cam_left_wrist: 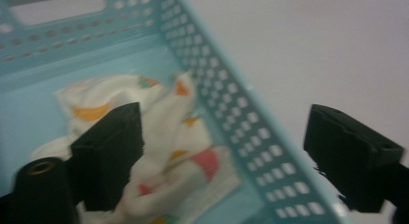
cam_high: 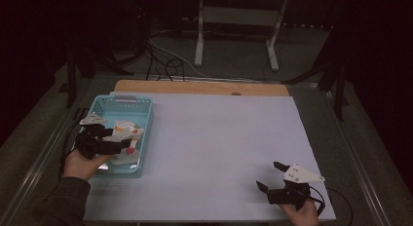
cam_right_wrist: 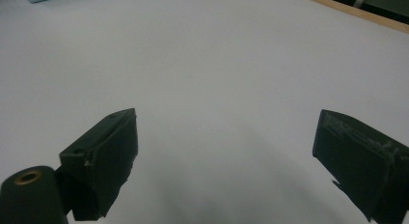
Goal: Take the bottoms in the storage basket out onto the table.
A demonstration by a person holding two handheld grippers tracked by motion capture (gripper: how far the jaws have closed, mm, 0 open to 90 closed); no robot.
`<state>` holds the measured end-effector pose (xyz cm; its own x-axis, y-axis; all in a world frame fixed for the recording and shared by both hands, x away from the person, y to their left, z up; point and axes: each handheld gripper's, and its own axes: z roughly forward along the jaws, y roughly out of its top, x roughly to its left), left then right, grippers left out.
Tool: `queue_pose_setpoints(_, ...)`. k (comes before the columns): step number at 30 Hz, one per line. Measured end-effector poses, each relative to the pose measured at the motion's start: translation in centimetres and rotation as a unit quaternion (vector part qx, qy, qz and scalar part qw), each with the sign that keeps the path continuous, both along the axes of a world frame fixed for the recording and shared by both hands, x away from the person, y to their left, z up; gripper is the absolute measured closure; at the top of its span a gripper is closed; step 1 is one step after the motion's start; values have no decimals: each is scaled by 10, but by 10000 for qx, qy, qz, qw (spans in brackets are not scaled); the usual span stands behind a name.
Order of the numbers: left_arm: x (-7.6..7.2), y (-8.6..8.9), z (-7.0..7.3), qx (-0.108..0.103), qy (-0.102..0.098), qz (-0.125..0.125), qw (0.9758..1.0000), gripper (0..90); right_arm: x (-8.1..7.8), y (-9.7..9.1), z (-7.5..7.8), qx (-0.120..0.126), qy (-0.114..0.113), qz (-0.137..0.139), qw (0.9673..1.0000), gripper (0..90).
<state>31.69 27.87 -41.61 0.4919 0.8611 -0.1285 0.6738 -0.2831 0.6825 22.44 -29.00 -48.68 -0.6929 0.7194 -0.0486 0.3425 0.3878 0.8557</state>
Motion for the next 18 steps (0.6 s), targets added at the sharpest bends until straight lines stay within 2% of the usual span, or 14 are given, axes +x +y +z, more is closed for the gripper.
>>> queue_pose_setpoints(9,8,14,-10,325,238,387,9984,229,0,1,0,5,6,26,10000,87)
queue_pose_setpoints(12,10,15,-11,395,291,432,9979,252,1,1,-1,-5,1,40,10000,87)
queue_pose_setpoints(15,14,15,-16,573,437,463,9963,269,1,2,-1,11,13,58,10000,87)
queue_pose_setpoints(18,16,16,-20,611,497,494,9957,302,0,1,0,18,9,64,10000,87)
